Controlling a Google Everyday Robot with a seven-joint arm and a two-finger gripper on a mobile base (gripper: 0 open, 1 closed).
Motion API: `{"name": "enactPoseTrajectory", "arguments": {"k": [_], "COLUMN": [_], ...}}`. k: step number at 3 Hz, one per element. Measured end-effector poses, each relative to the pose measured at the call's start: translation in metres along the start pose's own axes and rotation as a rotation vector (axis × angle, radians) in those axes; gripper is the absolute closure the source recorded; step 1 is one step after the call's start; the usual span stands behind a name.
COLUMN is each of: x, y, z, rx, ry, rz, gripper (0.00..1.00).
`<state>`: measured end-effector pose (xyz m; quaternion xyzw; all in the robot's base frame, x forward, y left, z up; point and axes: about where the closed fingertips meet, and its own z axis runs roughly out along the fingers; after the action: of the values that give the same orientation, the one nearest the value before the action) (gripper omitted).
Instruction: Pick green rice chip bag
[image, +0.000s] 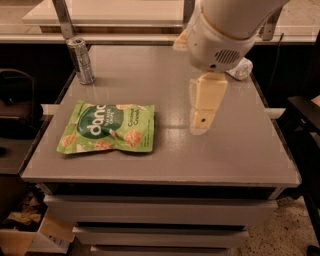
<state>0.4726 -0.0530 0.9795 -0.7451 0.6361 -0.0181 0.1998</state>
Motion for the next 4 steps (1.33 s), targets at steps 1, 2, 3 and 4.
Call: {"name": "enactPoseTrajectory", "arguments": {"k": [1,2,3,4], "x": [-0.052,-0.052,-0.069,-0.097], "y": [0.017,0.017,0.006,-0.011], "z": [0.031,0.031,0.042,0.068], "rx": [-0.067,-0.067,-0.07,-0.087], "ry": [-0.022,-0.022,-0.019,-0.027], "rz": [-0.073,-0.073,-0.099,-0.144], "gripper": [0.0,0.0,0.0,0.0]}}
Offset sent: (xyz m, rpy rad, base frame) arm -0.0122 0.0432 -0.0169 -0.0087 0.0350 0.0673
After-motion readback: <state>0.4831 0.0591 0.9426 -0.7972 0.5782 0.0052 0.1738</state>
